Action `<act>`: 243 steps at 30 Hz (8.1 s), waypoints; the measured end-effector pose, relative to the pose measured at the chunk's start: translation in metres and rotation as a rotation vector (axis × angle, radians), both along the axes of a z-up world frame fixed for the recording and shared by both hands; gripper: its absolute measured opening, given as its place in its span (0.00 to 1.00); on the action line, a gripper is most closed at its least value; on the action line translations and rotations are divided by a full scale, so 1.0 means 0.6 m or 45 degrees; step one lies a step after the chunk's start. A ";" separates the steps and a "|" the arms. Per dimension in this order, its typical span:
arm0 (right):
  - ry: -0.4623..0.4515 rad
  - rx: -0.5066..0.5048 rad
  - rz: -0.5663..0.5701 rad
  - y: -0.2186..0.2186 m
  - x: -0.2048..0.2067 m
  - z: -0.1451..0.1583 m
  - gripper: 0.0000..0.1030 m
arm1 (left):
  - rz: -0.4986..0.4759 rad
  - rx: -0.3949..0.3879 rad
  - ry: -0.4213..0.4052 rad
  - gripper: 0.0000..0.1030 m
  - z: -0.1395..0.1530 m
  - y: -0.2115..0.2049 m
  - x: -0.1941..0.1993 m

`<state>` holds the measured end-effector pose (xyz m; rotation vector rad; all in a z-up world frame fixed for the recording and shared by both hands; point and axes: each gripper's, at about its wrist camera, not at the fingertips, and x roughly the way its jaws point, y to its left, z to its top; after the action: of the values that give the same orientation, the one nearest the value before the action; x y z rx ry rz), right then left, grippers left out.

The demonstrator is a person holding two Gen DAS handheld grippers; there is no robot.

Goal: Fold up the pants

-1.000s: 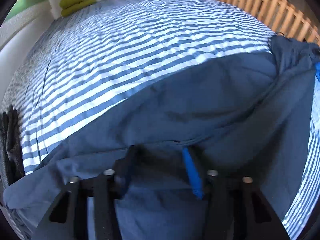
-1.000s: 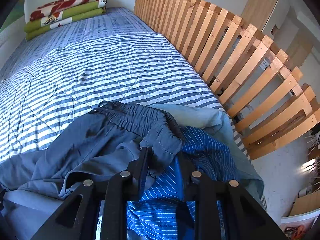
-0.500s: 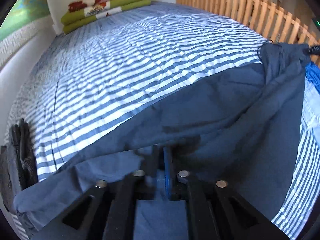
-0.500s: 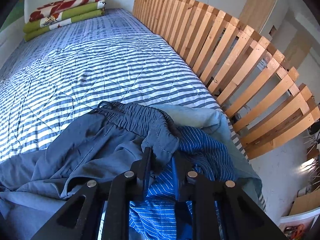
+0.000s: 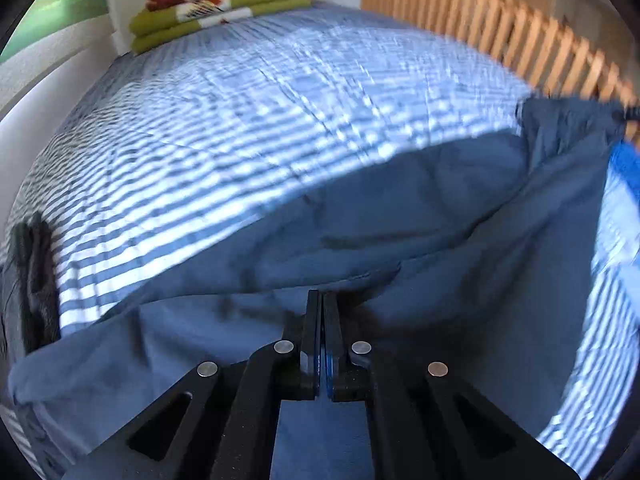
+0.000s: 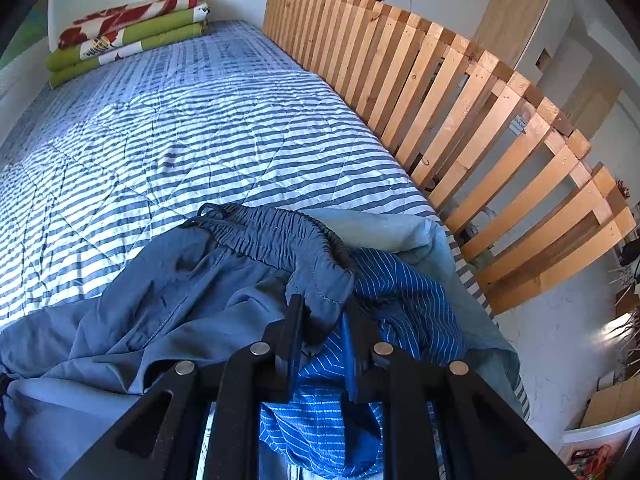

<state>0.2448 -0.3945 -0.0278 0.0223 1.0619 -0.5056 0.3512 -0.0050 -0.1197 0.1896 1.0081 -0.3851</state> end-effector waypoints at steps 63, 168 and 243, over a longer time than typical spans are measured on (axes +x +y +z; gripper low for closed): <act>0.318 0.710 0.653 0.454 0.018 -0.233 0.38 | -0.204 -0.084 0.134 0.47 -0.031 -0.119 -0.242; 0.171 0.389 0.318 0.286 -0.162 -0.212 0.02 | 0.876 -0.262 0.220 0.51 -0.023 0.525 -0.147; 0.346 0.496 0.900 0.448 -0.374 -0.134 0.27 | 1.152 0.272 0.177 0.54 0.109 0.752 -0.451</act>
<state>0.0207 -0.1256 -0.1079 -0.0786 1.3317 0.3496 0.0806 0.4462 -0.0543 -0.1133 1.1644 0.5411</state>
